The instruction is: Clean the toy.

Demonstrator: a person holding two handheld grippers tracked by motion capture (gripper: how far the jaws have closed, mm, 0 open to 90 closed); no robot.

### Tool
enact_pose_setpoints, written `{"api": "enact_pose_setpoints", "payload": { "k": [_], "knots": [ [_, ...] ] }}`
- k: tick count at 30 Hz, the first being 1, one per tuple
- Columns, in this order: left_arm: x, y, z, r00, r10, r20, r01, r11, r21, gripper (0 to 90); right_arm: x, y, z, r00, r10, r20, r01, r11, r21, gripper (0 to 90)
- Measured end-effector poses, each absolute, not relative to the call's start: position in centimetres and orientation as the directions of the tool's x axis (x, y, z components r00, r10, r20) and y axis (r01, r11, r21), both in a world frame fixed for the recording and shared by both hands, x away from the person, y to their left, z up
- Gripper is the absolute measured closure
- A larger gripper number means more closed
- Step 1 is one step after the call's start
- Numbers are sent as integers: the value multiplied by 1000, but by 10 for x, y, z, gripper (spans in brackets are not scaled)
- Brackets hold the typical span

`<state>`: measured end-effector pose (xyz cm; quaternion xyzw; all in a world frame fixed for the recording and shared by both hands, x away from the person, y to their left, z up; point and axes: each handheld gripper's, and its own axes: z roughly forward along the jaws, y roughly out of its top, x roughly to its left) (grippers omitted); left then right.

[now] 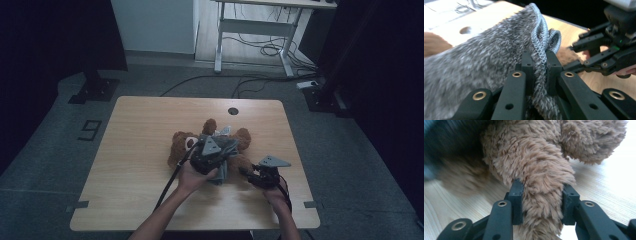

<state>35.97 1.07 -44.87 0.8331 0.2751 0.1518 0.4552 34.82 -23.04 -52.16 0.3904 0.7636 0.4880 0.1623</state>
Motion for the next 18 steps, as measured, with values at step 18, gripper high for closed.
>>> {"api": "enact_pose_setpoints", "payload": {
  "k": [18],
  "knots": [
    [348, 30, -497, 784, 620, 14, 399, -521, 755, 806, 350, -239, -517, -636, 743, 206, 458, 149, 876, 672]
  ]
}}
